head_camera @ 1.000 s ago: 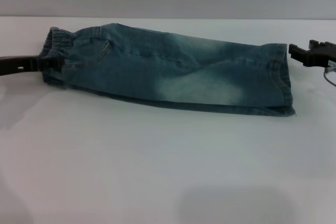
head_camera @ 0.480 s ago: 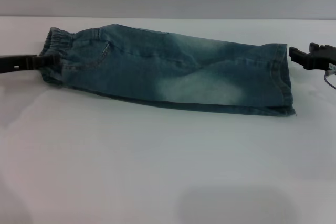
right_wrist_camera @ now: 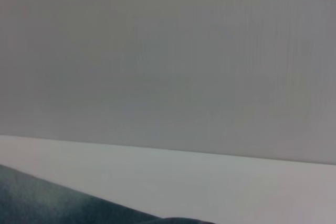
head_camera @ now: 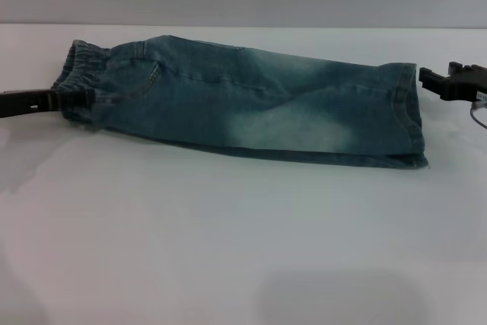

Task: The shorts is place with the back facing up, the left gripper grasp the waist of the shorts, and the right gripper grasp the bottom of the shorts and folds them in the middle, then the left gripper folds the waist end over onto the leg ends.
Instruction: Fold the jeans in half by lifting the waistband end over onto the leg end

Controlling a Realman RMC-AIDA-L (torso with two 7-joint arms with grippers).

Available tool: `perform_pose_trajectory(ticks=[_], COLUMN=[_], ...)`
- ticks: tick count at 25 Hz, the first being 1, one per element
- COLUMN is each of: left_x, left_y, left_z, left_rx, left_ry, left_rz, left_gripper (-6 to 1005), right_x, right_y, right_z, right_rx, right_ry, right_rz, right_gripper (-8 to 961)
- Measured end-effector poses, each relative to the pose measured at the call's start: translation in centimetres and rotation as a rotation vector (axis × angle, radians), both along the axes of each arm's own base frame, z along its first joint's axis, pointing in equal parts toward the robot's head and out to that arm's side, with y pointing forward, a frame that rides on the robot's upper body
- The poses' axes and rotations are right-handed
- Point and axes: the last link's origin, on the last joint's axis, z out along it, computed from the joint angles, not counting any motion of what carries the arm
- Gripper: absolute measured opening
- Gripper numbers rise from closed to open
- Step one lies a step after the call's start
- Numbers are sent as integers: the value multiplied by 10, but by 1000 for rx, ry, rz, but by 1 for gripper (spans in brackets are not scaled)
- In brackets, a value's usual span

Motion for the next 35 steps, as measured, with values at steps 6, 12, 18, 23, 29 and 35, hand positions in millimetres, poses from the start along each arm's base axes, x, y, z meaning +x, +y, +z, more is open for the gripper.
perform_pose_trajectory(ticks=[6, 12, 18, 23, 29, 35], left_x=[5, 8, 8, 7, 12, 42], left_y=[-1, 0, 0, 0, 2, 11], left_z=[-8, -11, -10, -9, -8, 0], left_rx=[-17, -12, -5, 3, 13, 48], left_ry=[-20, -29, -36, -39, -52, -146], left_rz=[-6, -9, -6, -1, -11, -106], left_gripper=[649, 486, 344, 197, 71, 64], right_x=[1, 4, 7, 7, 5, -3], right_y=[-1, -4, -6, -7, -5, 1], right_z=[0, 0, -2, -3, -2, 3], right_rx=[3, 4, 3, 0, 13, 85], right_ry=[3, 6, 14, 17, 34, 71], right_rz=[-3, -14, -23, -26, -27, 16], right_gripper=[558, 558, 559, 559, 559, 559])
